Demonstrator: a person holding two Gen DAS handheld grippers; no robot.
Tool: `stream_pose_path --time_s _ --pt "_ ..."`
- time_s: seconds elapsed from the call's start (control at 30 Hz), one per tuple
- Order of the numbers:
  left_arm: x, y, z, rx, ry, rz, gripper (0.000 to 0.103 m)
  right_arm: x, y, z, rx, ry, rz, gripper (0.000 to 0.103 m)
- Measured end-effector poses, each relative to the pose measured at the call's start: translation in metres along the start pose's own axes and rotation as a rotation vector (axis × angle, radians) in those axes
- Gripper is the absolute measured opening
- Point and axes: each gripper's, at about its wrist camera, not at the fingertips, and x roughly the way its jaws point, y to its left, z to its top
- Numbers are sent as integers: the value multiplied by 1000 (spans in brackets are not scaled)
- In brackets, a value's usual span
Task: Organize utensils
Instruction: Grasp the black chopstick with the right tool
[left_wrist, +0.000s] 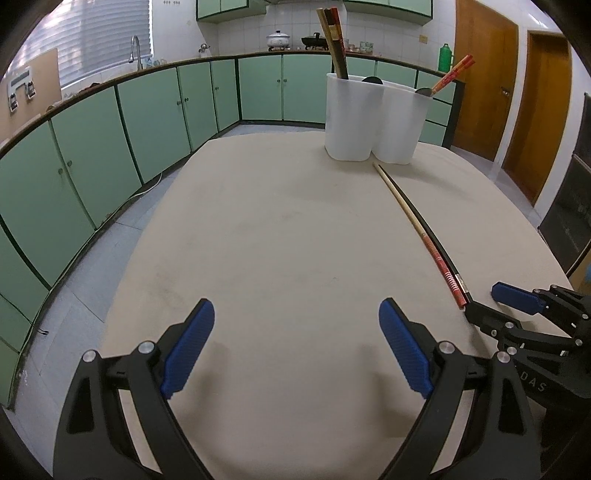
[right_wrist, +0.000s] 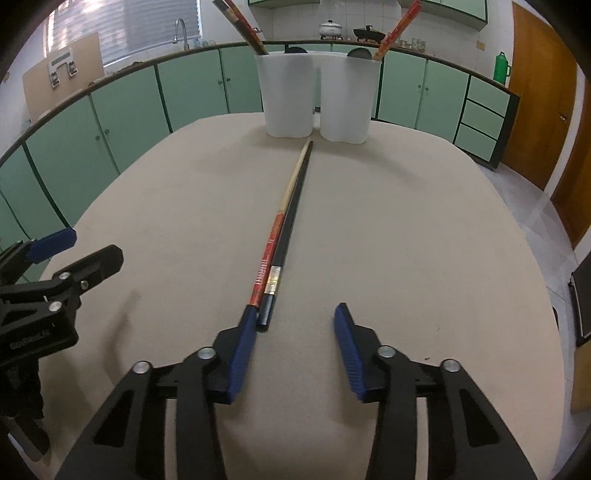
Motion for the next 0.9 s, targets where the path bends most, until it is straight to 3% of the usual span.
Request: stream_pose_path --time_s 0.1,0.23,0.4,0.6,0.9 --pt "0 -1 -1 0 2 -1 88 0 4 -1 -23 -5 13 21" --pt "0 -3 -1 4 5 -3 88 0 2 -1 -20 -6 26 12" --pt "2 -4 -2 4 10 -2 88 -4 -14 -3 13 -15 37 11" --pt "5 -7 -2 2 18 -6 88 -9 -26 -10 53 -11 122 17" --pt "5 -9 -4 6 20 -7 88 0 -20 -3 60 -7 117 17"
